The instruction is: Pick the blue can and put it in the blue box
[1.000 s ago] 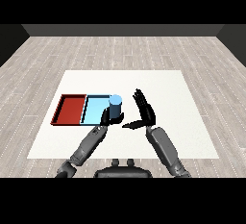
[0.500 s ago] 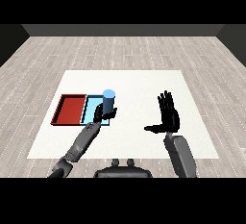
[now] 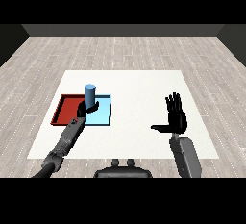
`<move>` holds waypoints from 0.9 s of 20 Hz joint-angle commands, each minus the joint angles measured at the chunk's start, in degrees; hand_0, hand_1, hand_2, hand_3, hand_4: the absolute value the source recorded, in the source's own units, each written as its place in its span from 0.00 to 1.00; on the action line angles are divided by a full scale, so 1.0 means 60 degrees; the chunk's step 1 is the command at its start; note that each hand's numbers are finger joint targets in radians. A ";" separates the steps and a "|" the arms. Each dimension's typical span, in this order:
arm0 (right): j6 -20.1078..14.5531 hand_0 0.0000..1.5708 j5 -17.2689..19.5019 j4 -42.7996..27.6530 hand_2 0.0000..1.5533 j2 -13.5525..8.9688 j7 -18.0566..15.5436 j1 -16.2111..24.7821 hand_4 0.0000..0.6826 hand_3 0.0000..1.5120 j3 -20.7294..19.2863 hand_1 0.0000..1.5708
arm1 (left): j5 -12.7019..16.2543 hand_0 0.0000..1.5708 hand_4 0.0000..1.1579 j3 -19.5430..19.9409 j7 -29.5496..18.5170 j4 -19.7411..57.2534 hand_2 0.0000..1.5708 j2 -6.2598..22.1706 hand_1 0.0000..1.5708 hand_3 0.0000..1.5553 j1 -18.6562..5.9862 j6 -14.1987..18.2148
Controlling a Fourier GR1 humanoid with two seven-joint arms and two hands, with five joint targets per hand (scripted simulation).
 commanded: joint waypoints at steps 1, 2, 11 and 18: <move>-0.0279 0.00 0.0391 -0.0404 0.00 0.0173 0.0143 0.0231 0.00 0.00 0.0226 0.00 | -0.0277 1.00 0.91 0.0427 0.0010 0.1943 1.00 0.0228 1.00 0.97 -0.0874 -0.0105; -0.0102 0.00 -0.0068 -0.0475 0.00 -0.0100 0.0552 0.0097 0.00 0.00 -0.0207 0.00 | -0.0096 1.00 0.92 0.0609 0.0483 0.1911 1.00 0.0727 1.00 0.96 -0.1080 -0.0672; 0.0319 0.00 0.0040 0.1892 0.00 0.0321 -0.0506 -0.0431 0.00 0.00 -0.0503 0.00 | -0.1154 0.99 0.83 0.0156 0.1592 0.4865 0.94 -0.0043 0.99 0.83 -0.2349 0.0059; 0.0285 0.00 -0.0044 0.1723 0.00 0.0452 -0.0435 -0.0370 0.00 0.00 -0.0543 0.00 | -0.1585 0.96 0.74 -0.0100 0.1949 0.5837 0.89 -0.0703 0.96 0.35 -0.2101 0.0073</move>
